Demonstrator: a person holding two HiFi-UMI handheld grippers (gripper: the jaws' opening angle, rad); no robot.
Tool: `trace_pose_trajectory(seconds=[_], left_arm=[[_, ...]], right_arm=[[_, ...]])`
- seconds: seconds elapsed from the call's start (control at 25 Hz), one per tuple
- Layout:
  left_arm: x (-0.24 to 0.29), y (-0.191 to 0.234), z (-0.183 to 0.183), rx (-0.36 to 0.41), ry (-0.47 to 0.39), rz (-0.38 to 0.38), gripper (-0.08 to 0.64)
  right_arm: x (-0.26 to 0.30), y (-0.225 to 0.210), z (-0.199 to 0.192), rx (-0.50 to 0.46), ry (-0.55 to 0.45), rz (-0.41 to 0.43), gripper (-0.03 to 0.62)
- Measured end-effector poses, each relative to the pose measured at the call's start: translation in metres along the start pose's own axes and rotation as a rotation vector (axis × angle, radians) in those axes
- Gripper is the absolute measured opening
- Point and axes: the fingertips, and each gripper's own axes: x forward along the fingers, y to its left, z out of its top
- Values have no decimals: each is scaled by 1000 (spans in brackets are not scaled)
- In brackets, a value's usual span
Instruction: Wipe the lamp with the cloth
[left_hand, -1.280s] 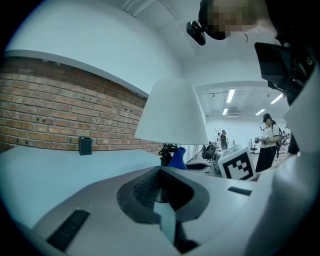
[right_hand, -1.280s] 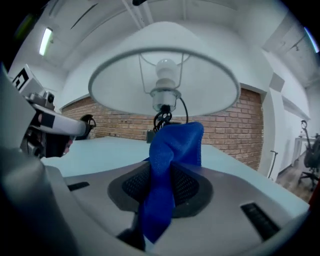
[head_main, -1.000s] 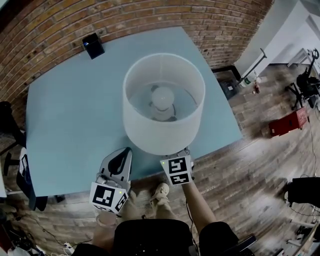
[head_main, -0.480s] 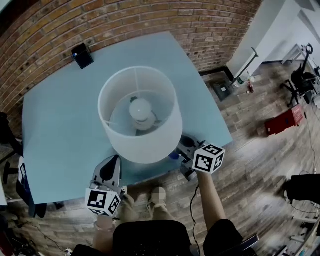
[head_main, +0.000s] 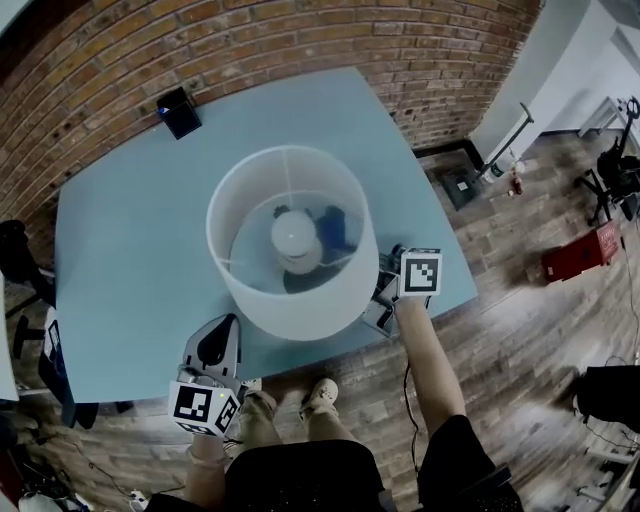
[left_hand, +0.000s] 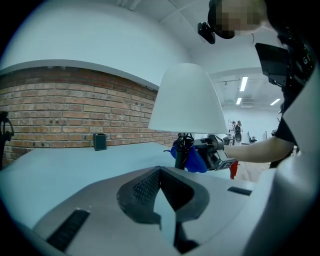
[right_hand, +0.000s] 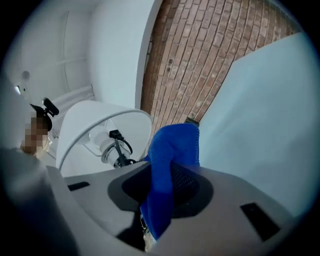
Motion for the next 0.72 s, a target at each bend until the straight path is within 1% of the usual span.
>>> trace_pose_trajectory(seconds=[0.12,0.2,0.32,0.4,0.56,0.64,0.72], left_arm=[[-4,11,-1,-11,6,23,9],[-4,17,-3,-15,12,33,9],[1,20,-4,-25,13,41,9],[4,18,-4,-27,9,35,9],[8,15,-6,-25,2,17,9],[9,15,-6,-30,-1,13,9],[9,15,-5,-33,-10,9,8]], right_arm=[[0,-17,-8,42,26,-14,96],[5,-27,-14,20,83,-58,95],[8,-53,-29,-33,217,-193,95],[6,-69,-37,-59,288,-269,95],[6,-87,-45,-55,402,-404,95],[4,-93,-43,-71,419,-462,96],[-3,-92,-34,-87,360,-497,95]])
